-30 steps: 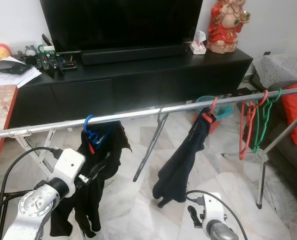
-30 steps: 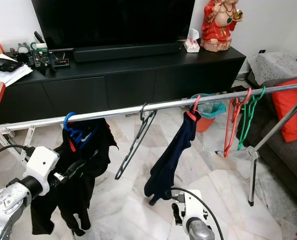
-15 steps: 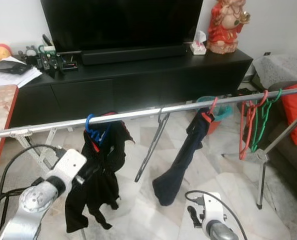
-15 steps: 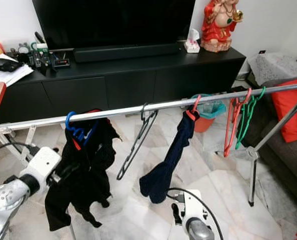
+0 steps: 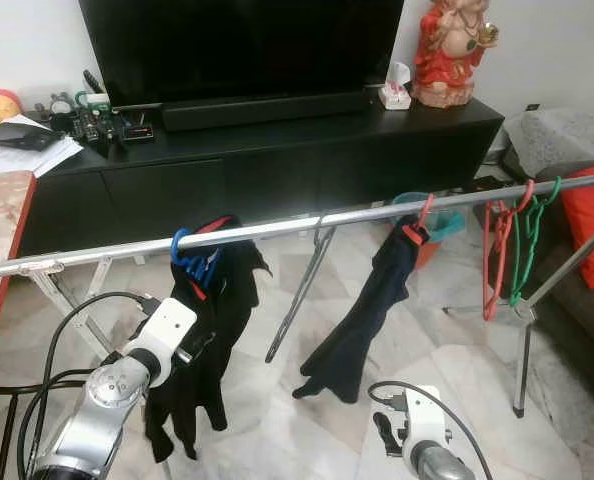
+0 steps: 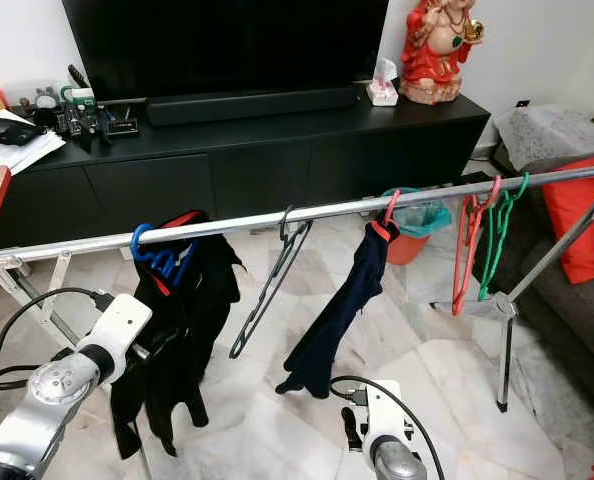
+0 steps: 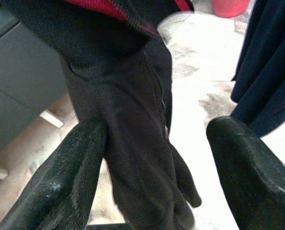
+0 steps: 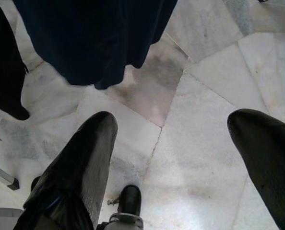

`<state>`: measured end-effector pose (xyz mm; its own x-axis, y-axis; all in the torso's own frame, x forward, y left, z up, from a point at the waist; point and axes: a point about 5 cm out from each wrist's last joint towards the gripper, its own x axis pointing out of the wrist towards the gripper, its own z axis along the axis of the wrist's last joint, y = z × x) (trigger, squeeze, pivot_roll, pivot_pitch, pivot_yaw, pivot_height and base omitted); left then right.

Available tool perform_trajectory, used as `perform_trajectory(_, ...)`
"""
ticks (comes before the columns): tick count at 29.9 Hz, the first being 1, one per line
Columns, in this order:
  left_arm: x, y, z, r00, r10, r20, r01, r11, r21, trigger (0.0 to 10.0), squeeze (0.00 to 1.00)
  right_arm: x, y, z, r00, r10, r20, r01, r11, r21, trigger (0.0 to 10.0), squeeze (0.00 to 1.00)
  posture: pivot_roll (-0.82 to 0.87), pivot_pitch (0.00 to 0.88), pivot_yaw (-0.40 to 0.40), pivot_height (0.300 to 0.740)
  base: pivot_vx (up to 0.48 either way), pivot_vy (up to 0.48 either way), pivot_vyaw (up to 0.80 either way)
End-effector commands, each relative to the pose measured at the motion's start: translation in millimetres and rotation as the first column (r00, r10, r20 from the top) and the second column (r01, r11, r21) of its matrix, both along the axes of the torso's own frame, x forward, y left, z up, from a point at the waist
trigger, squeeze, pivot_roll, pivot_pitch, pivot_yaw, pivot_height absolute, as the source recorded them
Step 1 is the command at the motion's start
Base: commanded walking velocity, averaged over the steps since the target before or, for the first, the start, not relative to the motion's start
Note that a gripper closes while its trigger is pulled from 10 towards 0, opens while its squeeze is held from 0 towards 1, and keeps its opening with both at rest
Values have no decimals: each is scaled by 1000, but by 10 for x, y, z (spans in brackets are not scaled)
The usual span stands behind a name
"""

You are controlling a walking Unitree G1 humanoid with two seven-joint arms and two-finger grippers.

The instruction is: Hang hanger

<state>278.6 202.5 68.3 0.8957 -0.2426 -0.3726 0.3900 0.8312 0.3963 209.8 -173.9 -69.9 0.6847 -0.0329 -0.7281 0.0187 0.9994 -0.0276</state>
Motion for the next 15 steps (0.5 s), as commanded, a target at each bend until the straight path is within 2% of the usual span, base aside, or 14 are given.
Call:
perform_trajectory(1, 10, 26, -61, 1000, 16, -19, -16, 1000, 26, 10000, 0, 10, -23, 8, 1000, -15, 6, 15, 1000, -1, 10000, 0, 9, 0, -64, 740, 0, 0, 0)
perform_trajectory(8, 192, 119, 8, 989, 130, 76, -134, 990, 45, 10000, 0, 8, -20, 7, 1000, -14, 6, 14, 1000, 0, 10000, 0, 7, 0, -62, 740, 0, 0, 0)
perform_trajectory(10, 237, 122, 30, 982, 165, 93, -167, 986, 15, 10000, 0, 7, -20, 7, 1000, -14, 6, 14, 1000, -1, 10000, 0, 6, 0, -61, 740, 0, 0, 0)
perform_trajectory(14, 276, 103, 27, 980, 173, 98, -174, 985, 0, 10000, 0, 6, -21, 7, 1000, -13, 6, 13, 1000, -1, 10000, 0, 6, 0, -61, 740, 0, 0, 0)
perform_trajectory(15, 289, 93, 19, 980, 172, 101, -173, 985, 1, 8745, 0, 6, -21, 7, 1000, -13, 7, 13, 1000, -1, 10000, 0, 6, 0, -61, 740, 0, 0, 0)
